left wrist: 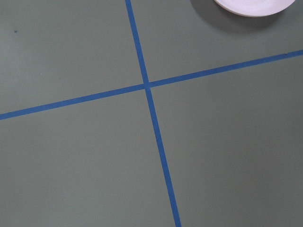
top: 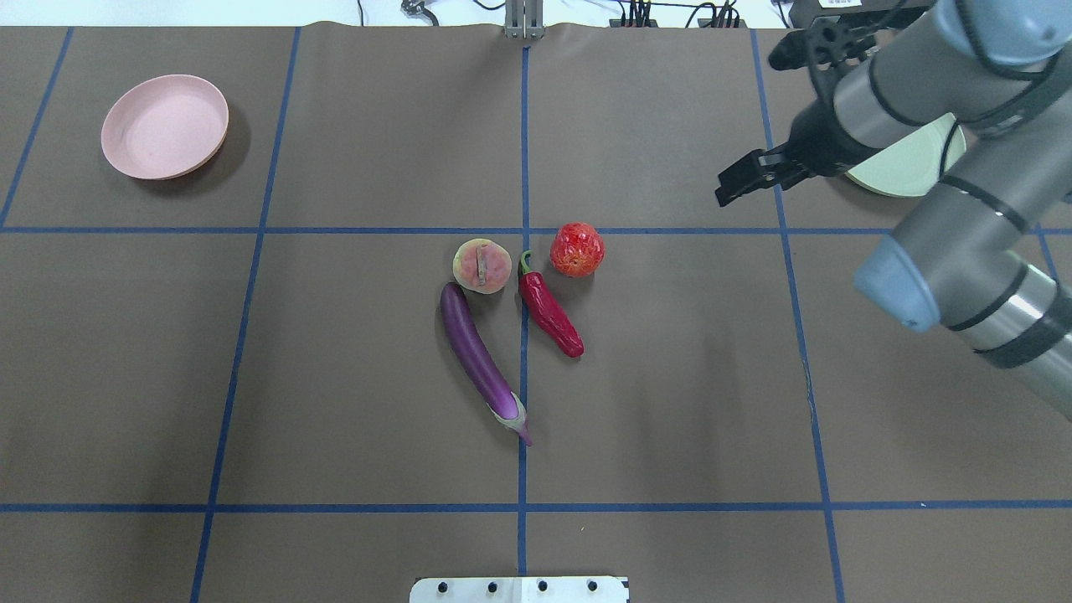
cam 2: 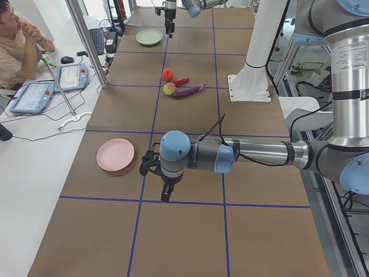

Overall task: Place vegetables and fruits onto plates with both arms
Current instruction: 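Move the right gripper toward the red pomegranate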

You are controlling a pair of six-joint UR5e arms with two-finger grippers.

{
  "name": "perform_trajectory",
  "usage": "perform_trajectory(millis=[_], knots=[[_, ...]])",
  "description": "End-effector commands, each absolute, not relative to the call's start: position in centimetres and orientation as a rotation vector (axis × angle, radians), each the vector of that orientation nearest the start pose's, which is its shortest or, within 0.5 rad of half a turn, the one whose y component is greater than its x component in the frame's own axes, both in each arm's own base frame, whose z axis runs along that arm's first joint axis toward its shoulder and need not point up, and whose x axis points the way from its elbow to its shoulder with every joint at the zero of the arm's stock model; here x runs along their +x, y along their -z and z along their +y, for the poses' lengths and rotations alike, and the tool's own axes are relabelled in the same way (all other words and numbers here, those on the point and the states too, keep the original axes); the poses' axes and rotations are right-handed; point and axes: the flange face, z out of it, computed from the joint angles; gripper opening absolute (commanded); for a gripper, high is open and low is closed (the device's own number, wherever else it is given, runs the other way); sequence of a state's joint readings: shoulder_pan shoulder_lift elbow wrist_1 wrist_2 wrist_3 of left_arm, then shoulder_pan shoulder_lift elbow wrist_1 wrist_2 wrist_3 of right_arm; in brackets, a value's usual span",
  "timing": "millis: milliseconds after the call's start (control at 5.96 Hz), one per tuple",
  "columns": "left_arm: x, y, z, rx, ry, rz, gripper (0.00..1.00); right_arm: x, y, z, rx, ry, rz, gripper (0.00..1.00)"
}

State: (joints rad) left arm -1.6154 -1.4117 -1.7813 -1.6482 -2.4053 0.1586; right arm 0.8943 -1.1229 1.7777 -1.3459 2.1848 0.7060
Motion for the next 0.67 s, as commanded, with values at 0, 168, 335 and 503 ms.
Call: perform_trajectory(millis=[0,168,335,503], knots=[[-7.7,-61.7,-42.9,0.200,-0.163,0.818,1.00,-42.7,-24.6,-52.7,0.261,0.158,-0.951,0.99],[-7.7,-62.1,-42.8,0.195,-0.162,0.819,1.00,-46.6,-23.6,-52.6,0.284,0.129,-0.888,0.99],[-7.7,-62.2,-42.8,0.192,-0.161,0.819,1.00,-49.6,-21.4,-53.3,0.288,0.116,-0.818,0.99],[-7.7,-62.5,-42.8,0.186,-0.158,0.820,1.00,-51.8,-20.7,-52.8,0.262,0.103,-0.817,0.99]])
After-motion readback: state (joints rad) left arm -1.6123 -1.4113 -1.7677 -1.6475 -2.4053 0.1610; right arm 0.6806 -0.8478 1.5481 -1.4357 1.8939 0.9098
